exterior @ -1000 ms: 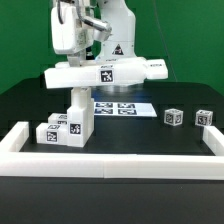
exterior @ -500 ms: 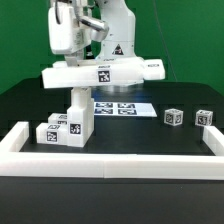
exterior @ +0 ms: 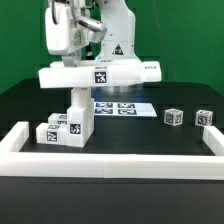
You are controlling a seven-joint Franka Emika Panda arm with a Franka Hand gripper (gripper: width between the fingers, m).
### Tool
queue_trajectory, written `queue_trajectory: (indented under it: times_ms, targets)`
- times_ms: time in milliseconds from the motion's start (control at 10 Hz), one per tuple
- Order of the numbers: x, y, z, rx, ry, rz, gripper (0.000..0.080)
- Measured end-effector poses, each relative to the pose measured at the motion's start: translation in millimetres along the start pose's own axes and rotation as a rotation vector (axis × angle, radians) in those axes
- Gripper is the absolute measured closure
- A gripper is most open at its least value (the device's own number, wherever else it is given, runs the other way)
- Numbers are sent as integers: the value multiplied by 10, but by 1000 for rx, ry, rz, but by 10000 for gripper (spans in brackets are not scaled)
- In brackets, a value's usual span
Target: Assemble chair
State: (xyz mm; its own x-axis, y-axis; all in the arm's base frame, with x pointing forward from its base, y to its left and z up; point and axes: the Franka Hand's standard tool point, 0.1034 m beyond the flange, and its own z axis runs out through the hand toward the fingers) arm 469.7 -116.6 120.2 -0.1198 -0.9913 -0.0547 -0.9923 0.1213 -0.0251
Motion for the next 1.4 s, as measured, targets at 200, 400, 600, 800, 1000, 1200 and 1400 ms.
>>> queue_trajectory:
  times_ms: [200, 400, 600, 800, 1000, 1200, 1400]
  targets:
    - [101, 23, -10, -14, -3, 18, 509]
    - [146, 44, -11, -16, -2, 30, 509]
    - [158, 46, -7, -16, 1, 30, 509]
    - [159, 45, -6, -16, 2, 27, 509]
    - [155, 41, 10, -18, 8, 27, 509]
    - [137, 18, 41, -19, 24, 16, 509]
    - [167, -3, 77, -11, 49, 10, 509]
